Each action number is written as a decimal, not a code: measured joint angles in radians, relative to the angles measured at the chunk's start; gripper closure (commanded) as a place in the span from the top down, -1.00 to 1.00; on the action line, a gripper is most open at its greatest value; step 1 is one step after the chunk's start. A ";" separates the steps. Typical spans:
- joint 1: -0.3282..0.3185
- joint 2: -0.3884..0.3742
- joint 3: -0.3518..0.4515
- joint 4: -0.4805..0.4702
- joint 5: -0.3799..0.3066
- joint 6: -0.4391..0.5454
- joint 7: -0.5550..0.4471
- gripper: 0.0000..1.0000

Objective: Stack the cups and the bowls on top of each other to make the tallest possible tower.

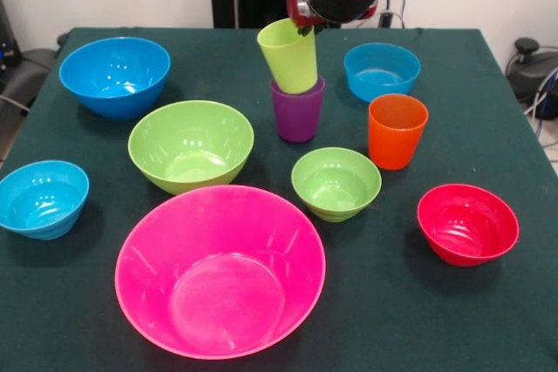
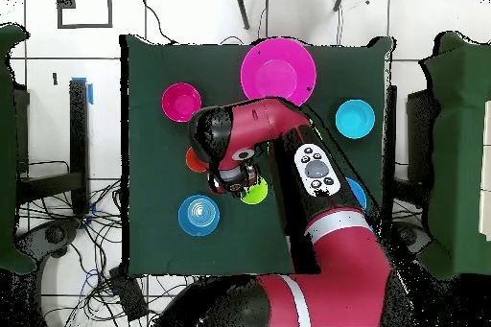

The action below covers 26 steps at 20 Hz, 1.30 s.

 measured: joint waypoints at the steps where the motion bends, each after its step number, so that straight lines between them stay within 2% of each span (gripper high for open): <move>1: 0.001 0.008 0.000 0.000 0.000 0.000 0.000 -1.00; 26: 0.001 0.026 0.000 0.000 -0.004 0.000 0.000 -1.00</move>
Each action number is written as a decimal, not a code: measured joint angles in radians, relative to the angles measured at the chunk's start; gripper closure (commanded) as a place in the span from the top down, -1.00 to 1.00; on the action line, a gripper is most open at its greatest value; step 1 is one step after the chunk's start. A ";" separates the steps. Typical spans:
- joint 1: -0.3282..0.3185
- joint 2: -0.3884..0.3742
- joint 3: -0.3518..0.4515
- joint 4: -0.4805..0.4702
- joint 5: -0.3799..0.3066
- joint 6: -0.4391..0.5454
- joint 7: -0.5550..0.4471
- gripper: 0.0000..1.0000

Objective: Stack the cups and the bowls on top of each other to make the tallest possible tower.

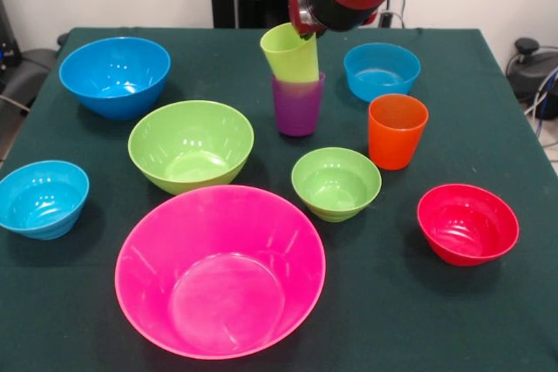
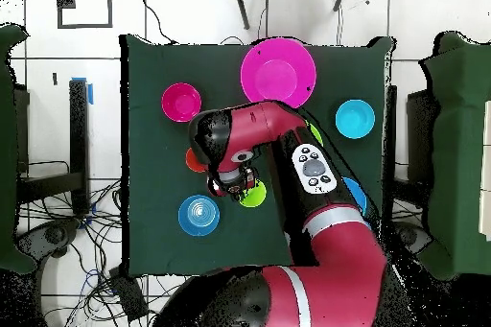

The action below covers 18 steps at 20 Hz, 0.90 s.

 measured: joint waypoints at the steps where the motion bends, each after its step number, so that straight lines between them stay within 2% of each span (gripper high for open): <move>1: 0.000 0.000 0.000 0.000 0.000 0.000 0.000 -1.00; 18: 0.002 0.010 0.000 0.000 0.000 0.000 0.000 -1.00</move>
